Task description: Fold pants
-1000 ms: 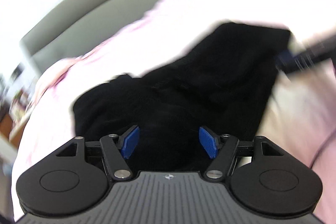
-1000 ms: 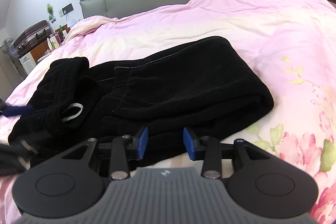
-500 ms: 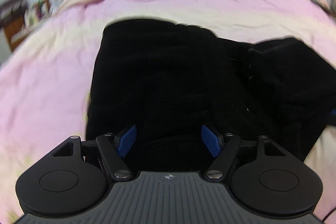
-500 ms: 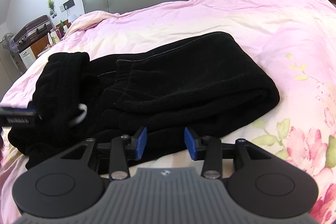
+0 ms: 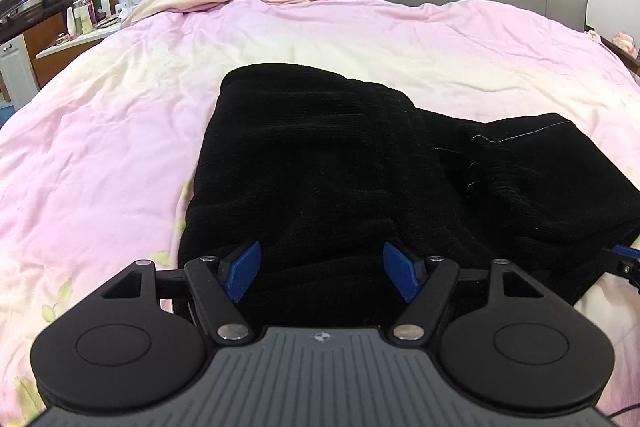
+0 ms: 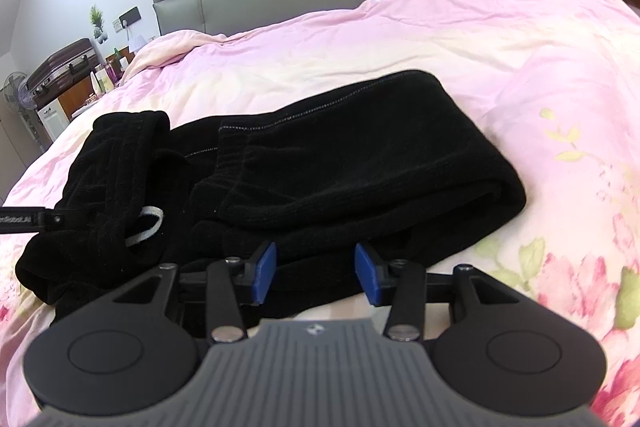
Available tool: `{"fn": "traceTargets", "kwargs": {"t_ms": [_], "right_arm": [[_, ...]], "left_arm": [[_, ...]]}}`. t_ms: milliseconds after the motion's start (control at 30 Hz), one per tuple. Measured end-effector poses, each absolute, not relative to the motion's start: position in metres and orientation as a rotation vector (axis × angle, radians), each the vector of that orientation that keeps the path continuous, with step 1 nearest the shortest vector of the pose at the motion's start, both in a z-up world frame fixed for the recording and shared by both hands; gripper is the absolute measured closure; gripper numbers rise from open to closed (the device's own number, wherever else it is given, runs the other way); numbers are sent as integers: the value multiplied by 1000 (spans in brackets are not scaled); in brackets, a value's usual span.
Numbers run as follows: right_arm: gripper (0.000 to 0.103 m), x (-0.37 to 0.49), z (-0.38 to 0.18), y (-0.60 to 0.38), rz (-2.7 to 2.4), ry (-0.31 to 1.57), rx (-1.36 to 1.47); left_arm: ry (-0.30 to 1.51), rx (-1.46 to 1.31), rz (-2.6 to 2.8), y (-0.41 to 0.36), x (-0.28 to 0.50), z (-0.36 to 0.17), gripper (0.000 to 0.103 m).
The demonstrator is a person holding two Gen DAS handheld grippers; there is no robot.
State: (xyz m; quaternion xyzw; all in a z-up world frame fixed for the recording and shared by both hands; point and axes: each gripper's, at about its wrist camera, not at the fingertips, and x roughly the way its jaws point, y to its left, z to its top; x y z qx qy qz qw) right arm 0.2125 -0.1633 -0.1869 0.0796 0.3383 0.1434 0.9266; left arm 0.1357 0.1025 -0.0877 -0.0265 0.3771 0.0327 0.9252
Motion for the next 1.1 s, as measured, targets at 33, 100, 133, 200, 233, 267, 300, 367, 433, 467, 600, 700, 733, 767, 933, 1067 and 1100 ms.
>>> {"fn": "traceTargets", "kwargs": {"t_ms": [33,100,133,200,233,267,300,367,433,467,600,700,733,767,933,1067,1100], "right_arm": [[60,212,-184,-164,296,686,156],[57,212,-175,-170,289,664,164],[54,212,-171,-176,279,651,180],[49,215,-163,-189,248,632,215],[43,217,-160,-196,226,627,229],[40,219,-158,-202,205,629,236],[40,222,-157,-208,196,640,241],[40,230,-155,-218,207,664,246],[40,236,-152,-230,184,658,277],[40,239,-150,-236,167,654,299],[40,248,-152,-253,116,664,334],[40,255,-160,-266,88,692,395],[40,257,-163,-270,83,702,423],[40,259,-168,-274,81,716,458],[40,266,-192,-290,123,755,652],[39,272,-196,-293,165,746,728],[39,273,-197,-295,177,743,753]], "left_arm": [[770,-54,69,106,131,-87,20],[773,-52,78,113,126,-85,19],[783,-50,86,119,127,-83,15],[805,-49,105,129,125,-81,14],[811,-51,115,134,125,-79,14],[815,-56,127,139,126,-77,14],[817,-61,137,144,124,-76,14],[820,-68,152,154,123,-75,13],[831,-67,164,163,122,-76,13],[833,-72,168,166,122,-77,10],[839,-133,168,177,121,-80,7],[843,-174,164,179,120,-80,7],[849,-203,151,181,120,-82,7],[860,-241,134,183,122,-84,7],[892,-413,110,194,127,-104,0],[905,-527,104,201,132,-117,0],[907,-542,101,202,133,-119,0]]}}
